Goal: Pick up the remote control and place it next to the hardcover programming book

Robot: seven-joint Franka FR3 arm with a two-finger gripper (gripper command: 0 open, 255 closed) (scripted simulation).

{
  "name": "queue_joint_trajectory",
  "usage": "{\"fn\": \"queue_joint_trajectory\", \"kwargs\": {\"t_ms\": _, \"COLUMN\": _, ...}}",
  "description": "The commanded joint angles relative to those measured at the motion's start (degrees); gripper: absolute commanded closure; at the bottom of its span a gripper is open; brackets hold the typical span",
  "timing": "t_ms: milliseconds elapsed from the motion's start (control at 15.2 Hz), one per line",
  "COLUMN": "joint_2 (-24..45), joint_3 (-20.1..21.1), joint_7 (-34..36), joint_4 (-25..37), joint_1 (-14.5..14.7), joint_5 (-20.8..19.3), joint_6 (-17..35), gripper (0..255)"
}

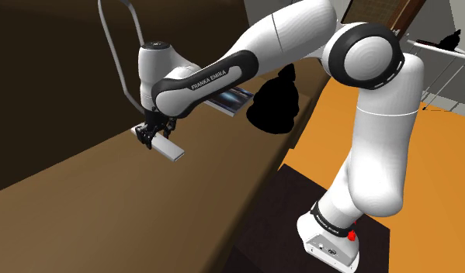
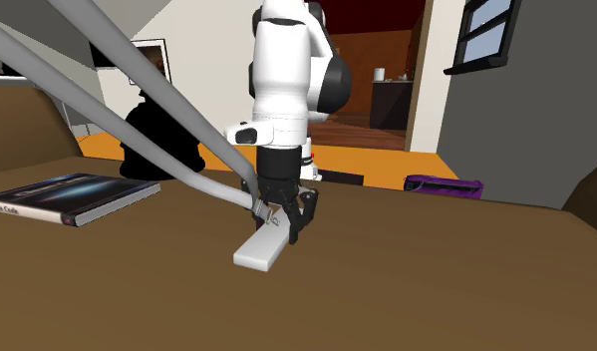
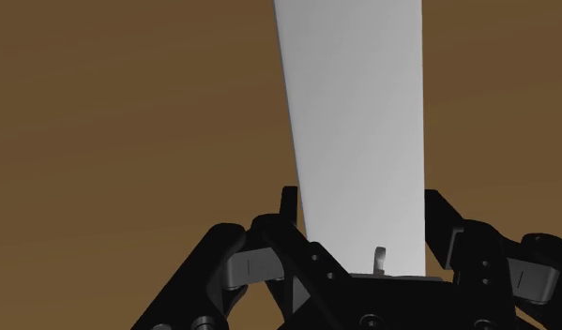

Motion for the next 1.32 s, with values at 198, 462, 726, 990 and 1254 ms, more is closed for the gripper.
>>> {"fn": "queue_joint_trajectory", "kwargs": {"t_ms": 198, "joint_2": 0.02, "joint_3": 0.00, "joint_7": 0.00, "joint_4": 0.00, "joint_1": 0.00, "joint_5": 0.00, "joint_6": 0.01, "gripper": 255}}
{"fn": "queue_joint_trajectory", "kwargs": {"t_ms": 462, "joint_2": 0.04, "joint_3": 0.00, "joint_7": 0.01, "joint_4": 0.02, "joint_1": 0.01, "joint_5": 0.00, "joint_6": -0.01, "gripper": 255}}
{"fn": "queue_joint_trajectory", "kwargs": {"t_ms": 726, "joint_2": -1.16, "joint_3": 0.22, "joint_7": -0.37, "joint_4": 0.70, "joint_1": -0.13, "joint_5": 0.46, "joint_6": -1.84, "gripper": 255}}
{"fn": "queue_joint_trajectory", "kwargs": {"t_ms": 990, "joint_2": -2.62, "joint_3": 0.46, "joint_7": -0.84, "joint_4": 1.83, "joint_1": -0.27, "joint_5": 1.04, "joint_6": -4.37, "gripper": 255}}
{"fn": "queue_joint_trajectory", "kwargs": {"t_ms": 1254, "joint_2": -3.92, "joint_3": 0.67, "joint_7": -1.27, "joint_4": 3.16, "joint_1": -0.38, "joint_5": 1.56, "joint_6": -6.96, "gripper": 255}}
